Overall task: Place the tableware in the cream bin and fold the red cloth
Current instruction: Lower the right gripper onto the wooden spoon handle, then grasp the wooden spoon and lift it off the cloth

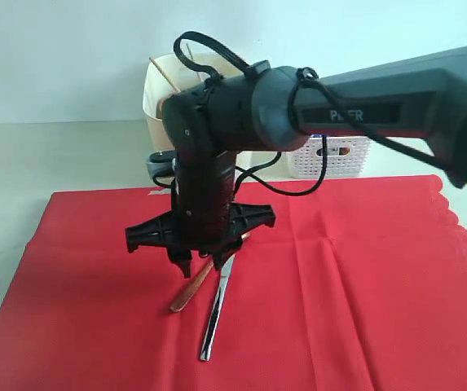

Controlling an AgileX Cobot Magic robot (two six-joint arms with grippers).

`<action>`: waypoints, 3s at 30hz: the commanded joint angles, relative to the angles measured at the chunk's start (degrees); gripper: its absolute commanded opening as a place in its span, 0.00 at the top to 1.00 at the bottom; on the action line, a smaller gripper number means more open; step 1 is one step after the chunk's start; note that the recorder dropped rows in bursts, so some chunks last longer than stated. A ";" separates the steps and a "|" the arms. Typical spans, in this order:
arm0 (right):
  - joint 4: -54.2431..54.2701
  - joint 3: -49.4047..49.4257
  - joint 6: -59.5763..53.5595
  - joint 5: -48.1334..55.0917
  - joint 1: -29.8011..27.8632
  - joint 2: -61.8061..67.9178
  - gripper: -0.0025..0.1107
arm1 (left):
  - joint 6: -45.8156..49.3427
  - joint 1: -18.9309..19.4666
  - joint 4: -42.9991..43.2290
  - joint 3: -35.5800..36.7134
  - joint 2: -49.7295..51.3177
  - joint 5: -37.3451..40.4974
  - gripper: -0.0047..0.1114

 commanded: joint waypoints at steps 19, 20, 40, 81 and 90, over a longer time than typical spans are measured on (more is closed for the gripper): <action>-1.34 -1.95 6.62 -1.35 -0.05 5.31 0.61 | 0.21 -0.03 0.00 0.17 -0.38 -0.74 0.96; -1.49 -1.95 6.62 -1.06 -0.05 5.31 0.61 | 0.21 -0.03 0.00 0.17 -0.38 -0.74 0.96; -3.75 -1.95 2.43 0.27 -0.05 7.18 0.98 | 0.21 -0.03 0.00 0.17 -0.38 -0.74 0.96; -28.38 -1.85 -7.96 -13.82 7.86 -17.61 0.98 | 0.21 -0.03 0.00 0.17 -0.38 -0.74 0.96; -28.71 -0.98 -10.84 -29.05 0.49 -17.61 0.98 | 0.21 -0.03 0.00 0.17 -0.38 -0.74 0.96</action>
